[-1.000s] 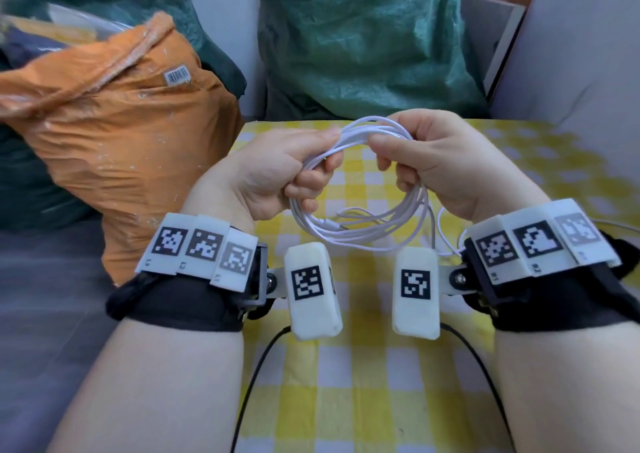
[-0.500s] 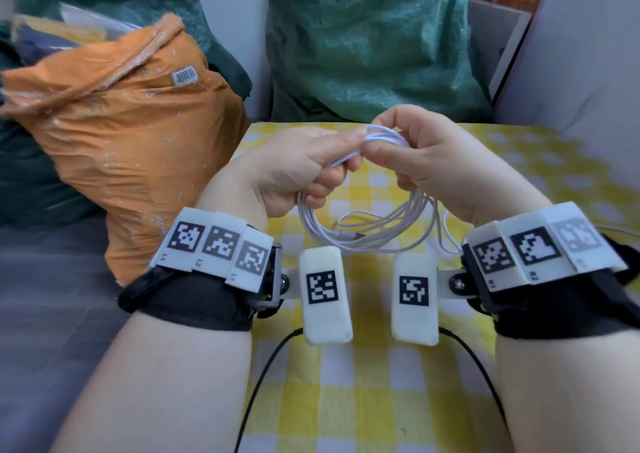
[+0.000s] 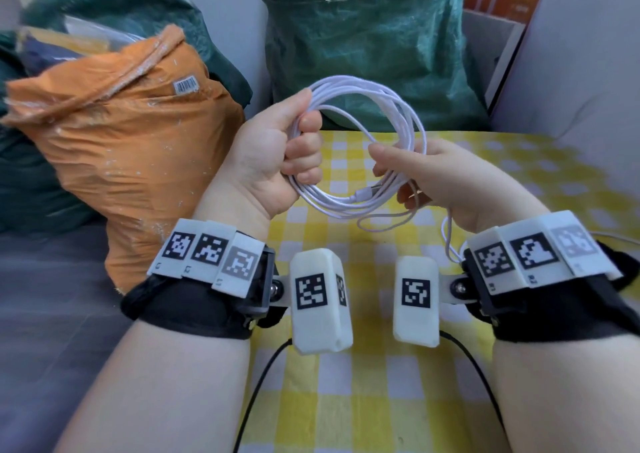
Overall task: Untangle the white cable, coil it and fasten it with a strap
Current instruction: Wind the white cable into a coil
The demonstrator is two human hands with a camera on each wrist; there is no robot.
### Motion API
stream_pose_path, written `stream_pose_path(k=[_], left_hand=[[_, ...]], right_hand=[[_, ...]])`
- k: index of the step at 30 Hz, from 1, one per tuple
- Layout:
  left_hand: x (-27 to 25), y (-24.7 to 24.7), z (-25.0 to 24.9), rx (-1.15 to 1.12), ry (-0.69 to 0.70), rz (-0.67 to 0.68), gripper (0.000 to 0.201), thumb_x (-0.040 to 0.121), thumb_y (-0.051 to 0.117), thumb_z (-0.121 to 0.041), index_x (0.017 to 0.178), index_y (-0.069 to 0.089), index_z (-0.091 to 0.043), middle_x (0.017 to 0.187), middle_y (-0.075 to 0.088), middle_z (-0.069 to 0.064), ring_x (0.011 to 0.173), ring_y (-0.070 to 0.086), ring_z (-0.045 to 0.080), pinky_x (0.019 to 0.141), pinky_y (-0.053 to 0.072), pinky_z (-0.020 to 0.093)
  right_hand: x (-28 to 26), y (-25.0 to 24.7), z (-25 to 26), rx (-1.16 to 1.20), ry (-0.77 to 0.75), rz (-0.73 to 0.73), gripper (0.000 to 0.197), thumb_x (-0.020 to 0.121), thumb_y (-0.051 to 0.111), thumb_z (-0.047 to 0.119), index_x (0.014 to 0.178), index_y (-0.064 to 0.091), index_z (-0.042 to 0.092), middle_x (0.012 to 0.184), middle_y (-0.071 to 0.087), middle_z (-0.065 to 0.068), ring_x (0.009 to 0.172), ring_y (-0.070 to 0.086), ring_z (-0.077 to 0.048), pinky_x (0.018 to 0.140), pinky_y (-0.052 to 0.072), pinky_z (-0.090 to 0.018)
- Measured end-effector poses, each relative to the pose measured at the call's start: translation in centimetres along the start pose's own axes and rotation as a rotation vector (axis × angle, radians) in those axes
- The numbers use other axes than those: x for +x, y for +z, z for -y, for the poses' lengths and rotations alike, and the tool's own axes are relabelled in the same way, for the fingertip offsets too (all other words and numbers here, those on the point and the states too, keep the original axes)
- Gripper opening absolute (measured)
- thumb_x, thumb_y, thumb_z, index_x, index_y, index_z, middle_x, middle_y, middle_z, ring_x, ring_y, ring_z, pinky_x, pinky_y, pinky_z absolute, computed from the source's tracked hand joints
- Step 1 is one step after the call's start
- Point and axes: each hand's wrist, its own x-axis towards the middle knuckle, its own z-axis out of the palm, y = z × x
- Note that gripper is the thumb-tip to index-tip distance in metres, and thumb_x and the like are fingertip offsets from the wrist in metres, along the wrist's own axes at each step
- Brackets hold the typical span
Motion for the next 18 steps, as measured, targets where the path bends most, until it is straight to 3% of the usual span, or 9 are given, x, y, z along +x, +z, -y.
stream_pose_path(k=[3,6,9,11,16,18], left_hand=[[0.07,-0.12,-0.07,-0.051,0.029,-0.008,0.043,0.099,0.033,-0.039,0.061,0.035,-0.02,0.037,0.02,-0.009,0.029,0.015,0.006,0.036,0.016,0.019],[0.12,-0.41,-0.2,-0.073,0.03,-0.028,0.043,0.099,0.033,-0.039,0.061,0.035,-0.02,0.037,0.021,-0.009,0.029,0.015,0.006,0.036,0.015,0.019],[0.08,-0.71,-0.25,-0.025,0.001,-0.056,0.044,0.1,0.034,-0.039,0.061,0.037,-0.02,0.038,0.02,-0.009,0.03,0.015,0.006,0.035,0.015,0.019],[0.02,-0.8,-0.19,0.022,-0.028,-0.072,0.044,0.1,0.034,-0.039,0.06,0.038,-0.02,0.039,0.02,-0.009,0.03,0.015,0.006,0.035,0.015,0.019],[0.03,-0.73,-0.08,0.073,-0.084,-0.044,0.044,0.099,0.034,-0.04,0.06,0.039,-0.02,0.039,0.022,-0.009,0.03,0.016,0.006,0.035,0.017,0.018],[0.06,-0.66,0.04,0.088,-0.096,-0.03,0.044,0.099,0.034,-0.041,0.061,0.039,-0.02,0.039,0.023,-0.009,0.03,0.016,0.006,0.035,0.018,0.019]], right_hand=[[-0.2,-0.03,-0.05,0.02,0.005,0.132,0.043,0.078,0.061,0.057,0.081,0.068,0.015,0.071,0.065,-0.001,0.061,0.053,-0.014,0.066,0.046,-0.028],[-0.18,-0.3,-0.35,0.034,-0.032,0.163,0.062,0.064,0.071,0.063,0.09,0.069,0.007,0.06,0.052,0.005,0.057,0.048,-0.012,0.065,0.042,-0.028],[-0.22,-0.56,-0.28,0.077,-0.065,0.091,0.037,0.061,0.071,0.056,0.068,0.063,0.021,0.065,0.043,0.002,0.06,0.041,-0.011,0.065,0.037,-0.026],[-0.15,-0.73,-0.23,0.129,-0.075,0.037,0.038,0.058,0.073,0.056,0.071,0.058,0.024,0.068,0.042,0.001,0.062,0.039,-0.011,0.066,0.036,-0.026],[-0.04,-0.36,-0.1,0.26,-0.17,0.005,0.022,0.084,0.065,0.031,0.078,0.054,0.013,0.065,0.048,0.002,0.063,0.042,-0.014,0.067,0.038,-0.028],[0.04,-0.02,-0.06,0.256,-0.153,-0.028,0.026,0.095,0.055,0.024,0.087,0.054,-0.001,0.066,0.043,0.001,0.063,0.041,-0.016,0.067,0.038,-0.033]])
